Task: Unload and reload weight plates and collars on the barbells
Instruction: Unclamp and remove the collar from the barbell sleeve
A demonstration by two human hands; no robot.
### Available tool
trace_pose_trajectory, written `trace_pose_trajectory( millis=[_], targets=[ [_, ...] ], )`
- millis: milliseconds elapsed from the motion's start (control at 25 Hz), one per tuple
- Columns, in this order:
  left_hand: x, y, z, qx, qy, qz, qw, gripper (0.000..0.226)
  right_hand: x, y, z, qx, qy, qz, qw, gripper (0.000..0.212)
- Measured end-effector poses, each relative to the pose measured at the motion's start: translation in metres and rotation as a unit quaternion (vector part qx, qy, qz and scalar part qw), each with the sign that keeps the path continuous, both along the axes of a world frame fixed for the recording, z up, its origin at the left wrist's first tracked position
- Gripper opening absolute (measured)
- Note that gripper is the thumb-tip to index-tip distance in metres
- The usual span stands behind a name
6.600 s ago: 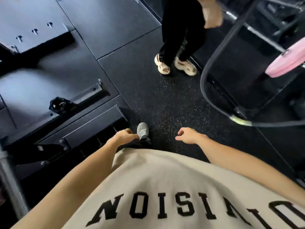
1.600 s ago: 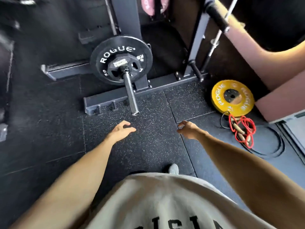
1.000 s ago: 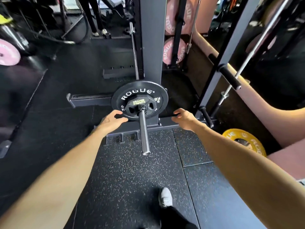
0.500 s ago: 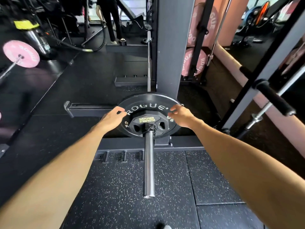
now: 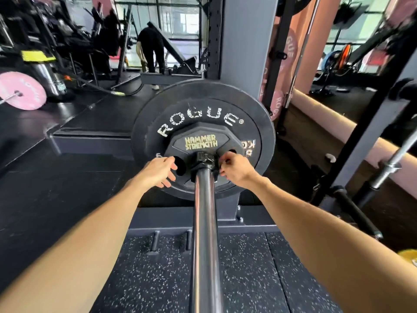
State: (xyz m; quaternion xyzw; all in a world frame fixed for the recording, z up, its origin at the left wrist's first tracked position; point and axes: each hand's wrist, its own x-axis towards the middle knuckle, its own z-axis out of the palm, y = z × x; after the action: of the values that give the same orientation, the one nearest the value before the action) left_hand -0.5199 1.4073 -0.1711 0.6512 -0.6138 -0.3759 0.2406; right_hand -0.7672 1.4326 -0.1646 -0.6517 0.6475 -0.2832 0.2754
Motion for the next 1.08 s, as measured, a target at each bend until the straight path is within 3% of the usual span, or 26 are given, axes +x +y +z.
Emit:
trace_pose_trajectory(
  millis=[120, 280, 480, 680, 800, 920, 1000, 1080],
  targets=[
    [-0.015, -0.003, -0.020, 0.000, 0.024, -0.019, 1.000, 0.048, 0.000, 0.001, -0.021, -0.038, -0.062, -0.024, 0.997, 0.021],
    [-0.042, 0.001, -0.022, 0.024, 0.084, -0.033, 0.996, 0.063, 0.004, 0.008, -0.036, -0.069, -0.066, -0.018, 0.995, 0.018],
    [-0.060, 0.002, -0.020, 0.048, 0.210, -0.013, 0.976, 0.052, 0.009, 0.016, -0.039, -0.088, -0.046, -0.037, 0.994, 0.019],
    [-0.058, 0.000, -0.013, -0.025, 0.163, -0.016, 0.986, 0.045, 0.013, 0.022, -0.045, -0.063, -0.046, -0.049, 0.996, 0.014],
    [-0.051, 0.004, -0.011, 0.001, 0.192, -0.005, 0.981, 0.039, 0.007, 0.023, -0.045, -0.042, -0.025, -0.032, 0.998, 0.014],
    [-0.048, 0.006, -0.014, 0.050, 0.184, -0.010, 0.982, 0.055, 0.002, 0.019, -0.033, -0.074, -0.075, -0.063, 0.992, 0.026],
    [-0.057, 0.005, -0.011, 0.066, 0.190, -0.025, 0.979, 0.079, 0.002, 0.012, -0.019, -0.100, -0.115, -0.098, 0.983, 0.034],
    [-0.069, 0.003, -0.010, 0.054, 0.176, -0.029, 0.982, 0.099, 0.007, 0.004, -0.005, -0.087, -0.111, -0.100, 0.985, 0.062]
  ],
)
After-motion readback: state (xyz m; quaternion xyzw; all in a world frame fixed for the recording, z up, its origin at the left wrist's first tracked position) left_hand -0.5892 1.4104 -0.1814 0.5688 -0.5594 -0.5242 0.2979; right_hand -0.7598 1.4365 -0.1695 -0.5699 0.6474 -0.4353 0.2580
